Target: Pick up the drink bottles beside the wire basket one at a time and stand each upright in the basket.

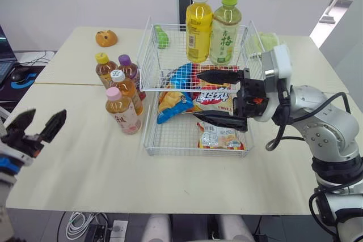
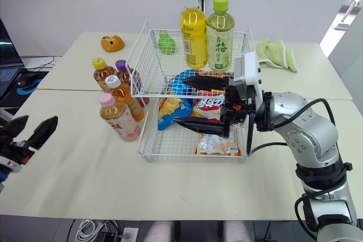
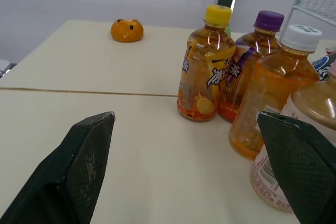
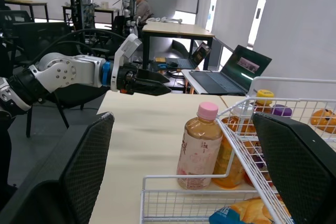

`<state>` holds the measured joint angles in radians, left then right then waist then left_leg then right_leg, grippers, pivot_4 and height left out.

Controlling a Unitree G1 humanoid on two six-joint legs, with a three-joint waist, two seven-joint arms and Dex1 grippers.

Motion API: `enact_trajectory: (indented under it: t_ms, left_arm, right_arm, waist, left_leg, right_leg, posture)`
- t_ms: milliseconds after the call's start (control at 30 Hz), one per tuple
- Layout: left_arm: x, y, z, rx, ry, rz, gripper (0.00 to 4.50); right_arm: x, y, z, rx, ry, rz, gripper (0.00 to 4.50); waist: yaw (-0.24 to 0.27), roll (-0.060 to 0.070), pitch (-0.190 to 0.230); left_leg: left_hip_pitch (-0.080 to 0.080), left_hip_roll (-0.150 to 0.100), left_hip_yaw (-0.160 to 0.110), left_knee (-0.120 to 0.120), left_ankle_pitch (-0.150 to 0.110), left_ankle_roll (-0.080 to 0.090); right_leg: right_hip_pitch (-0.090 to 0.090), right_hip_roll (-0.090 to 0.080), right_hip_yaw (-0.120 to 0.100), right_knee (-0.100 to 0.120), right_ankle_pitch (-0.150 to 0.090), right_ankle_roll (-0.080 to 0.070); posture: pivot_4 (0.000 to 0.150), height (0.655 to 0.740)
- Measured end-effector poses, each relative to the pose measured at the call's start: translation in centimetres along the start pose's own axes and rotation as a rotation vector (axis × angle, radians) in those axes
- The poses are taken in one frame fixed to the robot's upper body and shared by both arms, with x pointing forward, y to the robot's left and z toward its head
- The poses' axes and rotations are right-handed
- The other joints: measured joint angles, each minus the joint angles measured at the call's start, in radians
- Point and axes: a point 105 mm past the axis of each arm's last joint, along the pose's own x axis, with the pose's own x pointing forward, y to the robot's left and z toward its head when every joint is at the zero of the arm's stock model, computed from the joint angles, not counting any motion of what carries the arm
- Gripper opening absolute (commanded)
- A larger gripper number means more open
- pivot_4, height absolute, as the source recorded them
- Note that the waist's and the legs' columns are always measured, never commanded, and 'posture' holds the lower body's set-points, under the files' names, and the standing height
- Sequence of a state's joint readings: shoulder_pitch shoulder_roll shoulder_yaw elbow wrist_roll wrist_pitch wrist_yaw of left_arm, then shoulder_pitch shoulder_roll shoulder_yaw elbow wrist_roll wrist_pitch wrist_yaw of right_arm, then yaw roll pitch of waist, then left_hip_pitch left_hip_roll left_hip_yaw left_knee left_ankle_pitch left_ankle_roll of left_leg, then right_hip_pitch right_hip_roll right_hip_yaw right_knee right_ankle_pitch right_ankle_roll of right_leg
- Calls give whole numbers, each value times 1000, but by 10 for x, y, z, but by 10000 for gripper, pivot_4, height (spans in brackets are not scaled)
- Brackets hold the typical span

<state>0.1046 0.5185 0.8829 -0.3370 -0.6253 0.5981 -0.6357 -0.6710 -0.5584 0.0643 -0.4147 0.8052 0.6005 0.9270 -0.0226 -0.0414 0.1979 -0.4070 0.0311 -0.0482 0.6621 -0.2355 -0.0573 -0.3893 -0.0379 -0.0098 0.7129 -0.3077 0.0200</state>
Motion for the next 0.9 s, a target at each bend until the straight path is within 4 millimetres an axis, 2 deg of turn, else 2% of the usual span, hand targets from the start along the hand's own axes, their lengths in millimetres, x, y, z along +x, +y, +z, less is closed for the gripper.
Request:
enact_trajectory:
  t_ms: [100, 400, 600, 900]
  left_arm:
    - [-3, -1, 2, 7, -22, 25, 44936]
    - [-1, -5, 5, 15, -46, 50, 44936]
    - [23, -11, 28, 44, -99, 3, 44936]
    - [71, -12, 25, 45, -44, -76, 44936]
  right_arm:
    - [0, 1, 0, -1, -1, 12, 45000]
    - [0, 1, 0, -3, 1, 12, 45000]
    - [1, -2, 0, -10, 3, -20, 45000]
    - [0, -9, -1, -28, 17, -86, 45000]
  waist:
    - [0, 0, 0]
    - [-1, 0, 0]
    - [1, 0, 0]
    - [-2, 1, 0]
  left_leg:
    - [7, -1, 0, -1, 0, 0]
    - [8, 0, 1, -1, 0, 0]
    - [8, 0, 1, -2, 0, 0]
    - [7, 0, 2, -3, 0, 0]
  right_leg:
    - [6, 1, 0, -1, -1, -1]
    - [6, 2, 1, -1, -1, -1]
    - [6, 2, 0, -1, -1, -1]
    - [4, 3, -1, -1, -1, -1]
  posture:
    - [1500, 7400]
    - [1500, 7400]
    - [1500, 7400]
    - [1500, 7400]
